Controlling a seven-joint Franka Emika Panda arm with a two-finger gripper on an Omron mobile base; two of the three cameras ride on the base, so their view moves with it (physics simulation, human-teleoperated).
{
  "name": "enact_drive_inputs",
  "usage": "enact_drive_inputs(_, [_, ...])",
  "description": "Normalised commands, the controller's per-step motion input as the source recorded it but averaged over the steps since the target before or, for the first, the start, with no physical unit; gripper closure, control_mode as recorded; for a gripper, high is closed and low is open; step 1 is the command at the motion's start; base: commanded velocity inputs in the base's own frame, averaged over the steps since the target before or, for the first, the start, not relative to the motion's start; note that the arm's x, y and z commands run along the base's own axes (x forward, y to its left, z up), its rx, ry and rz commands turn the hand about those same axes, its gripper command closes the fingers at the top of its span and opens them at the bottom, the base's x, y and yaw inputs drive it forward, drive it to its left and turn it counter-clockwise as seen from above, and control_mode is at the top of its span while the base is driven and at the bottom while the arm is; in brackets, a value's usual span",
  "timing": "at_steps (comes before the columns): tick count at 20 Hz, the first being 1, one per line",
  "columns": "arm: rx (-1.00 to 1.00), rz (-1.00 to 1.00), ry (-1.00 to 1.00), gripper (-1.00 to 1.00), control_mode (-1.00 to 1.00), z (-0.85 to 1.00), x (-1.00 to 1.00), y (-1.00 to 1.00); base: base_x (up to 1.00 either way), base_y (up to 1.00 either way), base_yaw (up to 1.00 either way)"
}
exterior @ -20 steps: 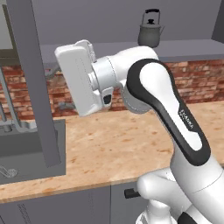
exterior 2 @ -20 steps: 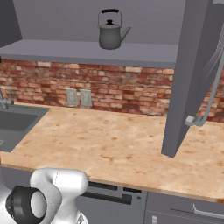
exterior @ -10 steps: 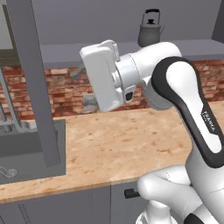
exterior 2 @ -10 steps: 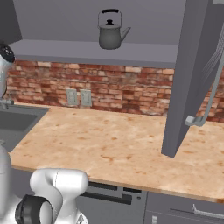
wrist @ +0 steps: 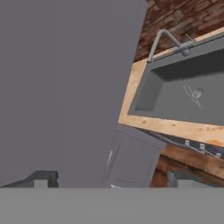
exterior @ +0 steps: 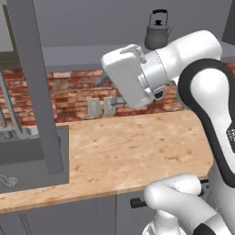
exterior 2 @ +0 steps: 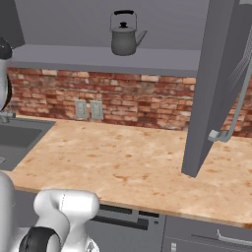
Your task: Open the cabinet, pick the kettle from the cabinet, and place it in the sink.
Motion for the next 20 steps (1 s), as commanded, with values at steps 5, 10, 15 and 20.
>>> enact_drive_inputs(5, [-0.17,-0.18,-0.17,-1.0,-1.0,0.04,0.01,-0.44,0.0,0.0,0.0])
enact_drive_inputs(10, [-0.18,-0.28,-0.19,-1.0,-1.0,0.02,0.03,-0.39,0.0,0.0,0.0])
enact_drive_inputs(15, [-0.18,-0.3,-0.17,-1.0,-1.0,0.02,0.04,-0.37,0.0,0.0,0.0])
enact_drive_inputs(20, [-0.05,-0.26,-0.06,-1.0,-1.0,0.1,0.05,-0.43,0.0,0.0,0.0])
